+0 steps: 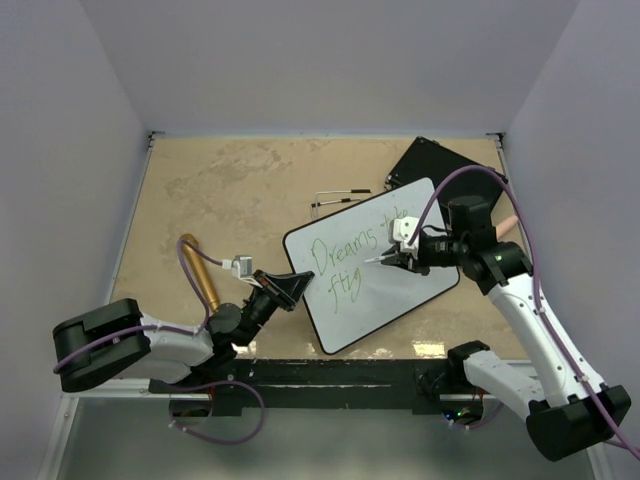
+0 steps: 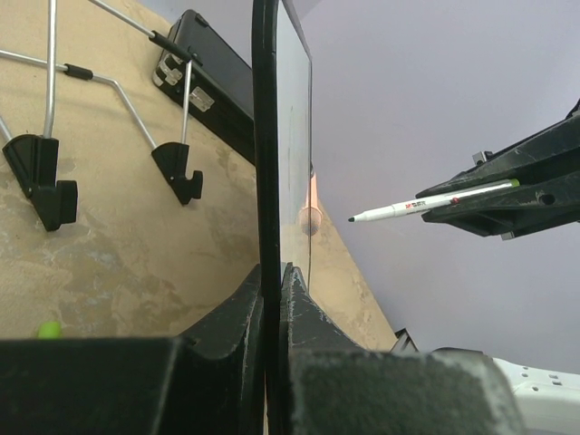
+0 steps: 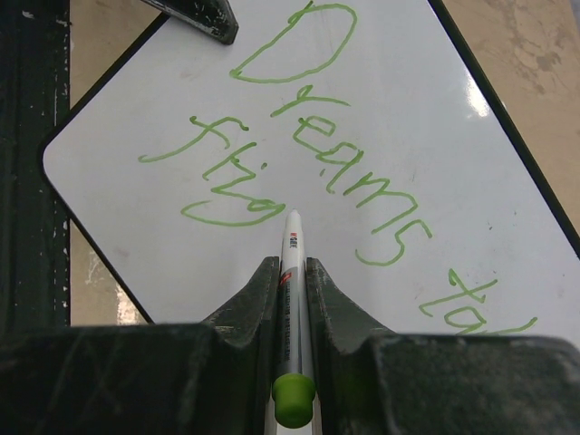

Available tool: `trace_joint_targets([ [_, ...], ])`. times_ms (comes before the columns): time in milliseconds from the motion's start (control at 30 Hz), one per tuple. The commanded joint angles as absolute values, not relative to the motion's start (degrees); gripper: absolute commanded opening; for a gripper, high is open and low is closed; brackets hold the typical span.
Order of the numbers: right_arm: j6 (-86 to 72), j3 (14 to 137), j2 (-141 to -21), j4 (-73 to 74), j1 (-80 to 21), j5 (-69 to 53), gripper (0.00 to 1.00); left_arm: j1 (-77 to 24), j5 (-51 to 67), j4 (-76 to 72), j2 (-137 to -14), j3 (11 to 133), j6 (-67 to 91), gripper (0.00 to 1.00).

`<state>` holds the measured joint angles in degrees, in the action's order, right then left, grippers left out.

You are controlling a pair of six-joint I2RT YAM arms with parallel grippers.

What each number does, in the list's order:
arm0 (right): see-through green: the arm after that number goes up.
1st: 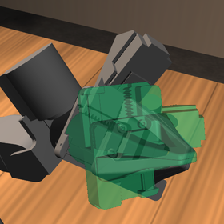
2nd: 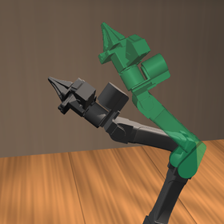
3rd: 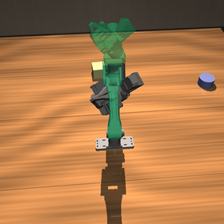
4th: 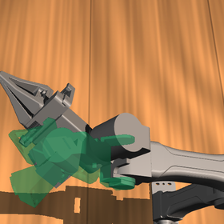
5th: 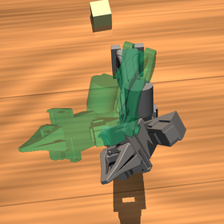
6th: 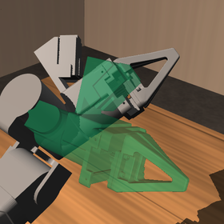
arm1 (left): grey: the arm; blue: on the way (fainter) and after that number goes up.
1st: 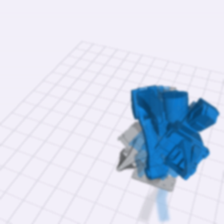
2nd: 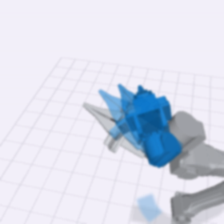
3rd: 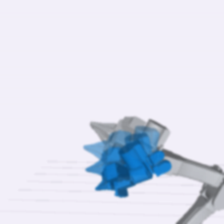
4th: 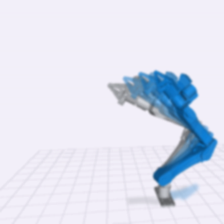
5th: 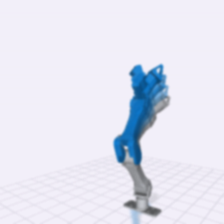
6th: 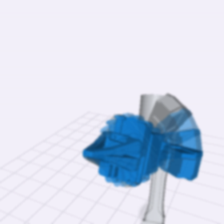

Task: Write a sentence on the whiteboard

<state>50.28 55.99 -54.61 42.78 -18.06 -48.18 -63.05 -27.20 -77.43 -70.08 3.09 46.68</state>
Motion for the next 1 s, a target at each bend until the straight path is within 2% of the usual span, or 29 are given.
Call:
trace_joint_targets([
  [0, 47.7, 54.5, -53.5, 39.4, -16.9, -50.0, 0.0, -63.0, -27.6, -77.9, -69.6, 1.8, 39.1, 0.0],
  [967, 48.2, 52.7, -53.6, 38.9, -16.1, -51.3, 0.0, -62.9, -26.2, -78.9, -71.5, 1.8, 39.3, 0.0],
])
